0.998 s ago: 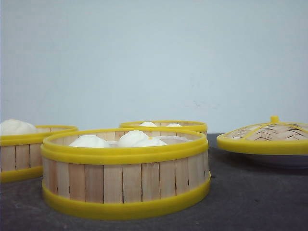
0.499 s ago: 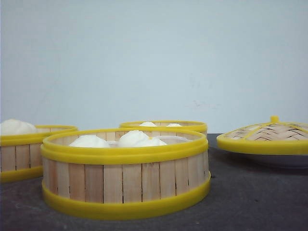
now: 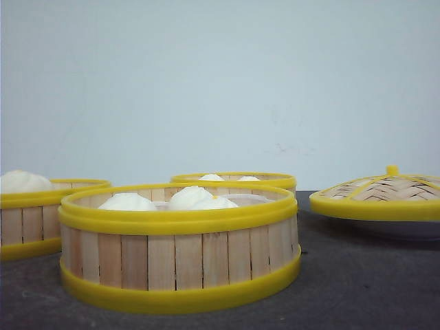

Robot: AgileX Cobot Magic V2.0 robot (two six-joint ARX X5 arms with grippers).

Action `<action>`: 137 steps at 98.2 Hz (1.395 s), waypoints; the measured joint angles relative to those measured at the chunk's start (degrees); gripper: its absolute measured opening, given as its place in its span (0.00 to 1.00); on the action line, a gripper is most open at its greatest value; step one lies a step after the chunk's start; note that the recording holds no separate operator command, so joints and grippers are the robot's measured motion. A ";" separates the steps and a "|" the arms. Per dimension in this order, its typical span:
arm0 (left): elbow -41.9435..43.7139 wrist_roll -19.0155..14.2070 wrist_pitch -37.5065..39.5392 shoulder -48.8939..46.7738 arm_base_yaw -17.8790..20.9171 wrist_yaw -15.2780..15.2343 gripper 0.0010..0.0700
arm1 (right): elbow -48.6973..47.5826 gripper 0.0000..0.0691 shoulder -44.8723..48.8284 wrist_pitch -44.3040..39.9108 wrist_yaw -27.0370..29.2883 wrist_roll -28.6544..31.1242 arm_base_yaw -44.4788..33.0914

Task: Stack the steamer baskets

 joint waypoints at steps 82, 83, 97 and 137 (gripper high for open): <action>1.64 -11.89 -1.70 0.04 0.00 0.31 0.02 | 2.03 0.01 0.07 -2.14 1.60 8.68 -0.04; 2.03 -12.22 -2.03 0.07 0.00 0.31 0.02 | 2.40 0.01 0.09 -2.19 1.27 9.16 -0.04; 12.02 -14.05 -6.12 1.05 0.00 0.33 0.02 | 11.80 0.01 1.40 -3.50 -0.72 13.60 -0.04; 43.21 -8.26 -23.80 22.99 0.00 0.37 0.02 | 40.39 0.01 26.14 -23.06 -0.44 8.24 -0.02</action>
